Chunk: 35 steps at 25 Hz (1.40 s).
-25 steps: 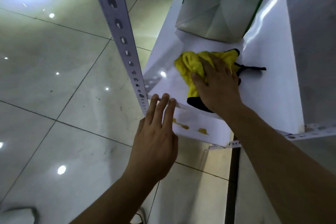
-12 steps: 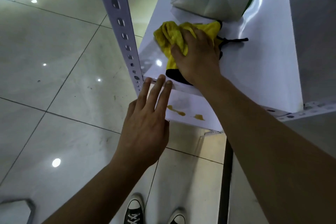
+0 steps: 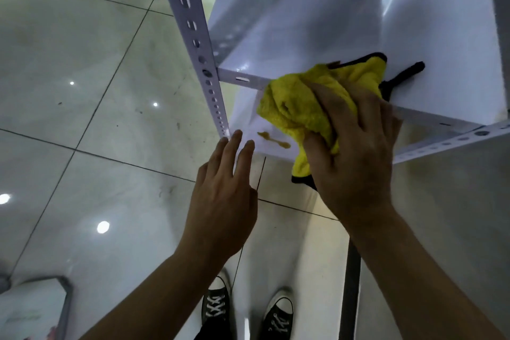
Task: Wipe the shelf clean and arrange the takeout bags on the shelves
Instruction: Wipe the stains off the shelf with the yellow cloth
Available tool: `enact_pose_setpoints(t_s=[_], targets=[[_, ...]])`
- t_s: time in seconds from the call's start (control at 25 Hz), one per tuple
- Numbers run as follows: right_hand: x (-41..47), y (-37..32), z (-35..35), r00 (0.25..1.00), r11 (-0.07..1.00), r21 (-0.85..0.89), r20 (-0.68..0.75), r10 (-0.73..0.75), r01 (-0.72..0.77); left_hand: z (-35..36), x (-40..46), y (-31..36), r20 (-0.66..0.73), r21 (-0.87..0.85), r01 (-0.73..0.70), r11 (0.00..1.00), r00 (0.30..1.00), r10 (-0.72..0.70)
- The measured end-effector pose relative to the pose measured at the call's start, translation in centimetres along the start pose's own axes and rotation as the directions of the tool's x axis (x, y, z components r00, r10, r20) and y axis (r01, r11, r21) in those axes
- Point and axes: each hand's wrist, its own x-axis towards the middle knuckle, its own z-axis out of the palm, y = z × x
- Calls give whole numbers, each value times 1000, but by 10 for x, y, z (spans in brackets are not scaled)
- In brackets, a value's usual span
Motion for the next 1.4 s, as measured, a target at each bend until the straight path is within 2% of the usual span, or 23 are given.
enact_pose_setpoints(t_s=[0.12, 0.28, 0.44, 0.56, 0.68, 0.76, 0.88, 0.96, 1.12, 1.2, 1.24, 1.4], targets=[[-66, 12, -2, 998, 993, 98, -5, 67, -66, 24, -11, -5, 33, -9, -14, 1000, 999, 14], [-123, 46, 26, 928, 912, 171, 50, 369, -372, 60, -15, -16, 79, -16, -26, 1000, 996, 27], [-128, 92, 75, 891, 874, 179, 53, 451, -453, 112, -13, -32, 120, 3, -42, 999, 992, 42], [-117, 128, 119, 923, 910, 170, -7, 385, -379, 151, 2, -45, 143, 31, -80, 996, 987, 75], [-111, 173, 158, 973, 972, -20, -18, 232, -233, 186, 36, -65, 120, 88, -118, 989, 987, 107], [-111, 203, 184, 971, 969, -130, 85, 224, -212, 206, 61, -80, 129, 151, -137, 979, 985, 118], [-117, 217, 228, 893, 890, -431, 328, 307, -148, 226, 86, -105, 151, 198, -149, 969, 981, 120], [-116, 213, 251, 899, 918, -387, 368, 238, -85, 236, 94, -116, 146, 215, -166, 962, 980, 137], [-91, 186, 286, 925, 986, -164, 368, 96, -37, 245, 89, -130, 88, 186, -205, 961, 977, 192], [-74, 175, 306, 903, 967, -242, 429, 36, 77, 249, 87, -133, 64, 149, -197, 969, 980, 189], [-64, 170, 317, 892, 957, -274, 450, 36, 99, 250, 87, -134, 58, 129, -196, 972, 980, 190], [-39, 153, 337, 896, 966, -258, 422, 140, -30, 246, 82, -133, 70, 96, -171, 981, 984, 165]])
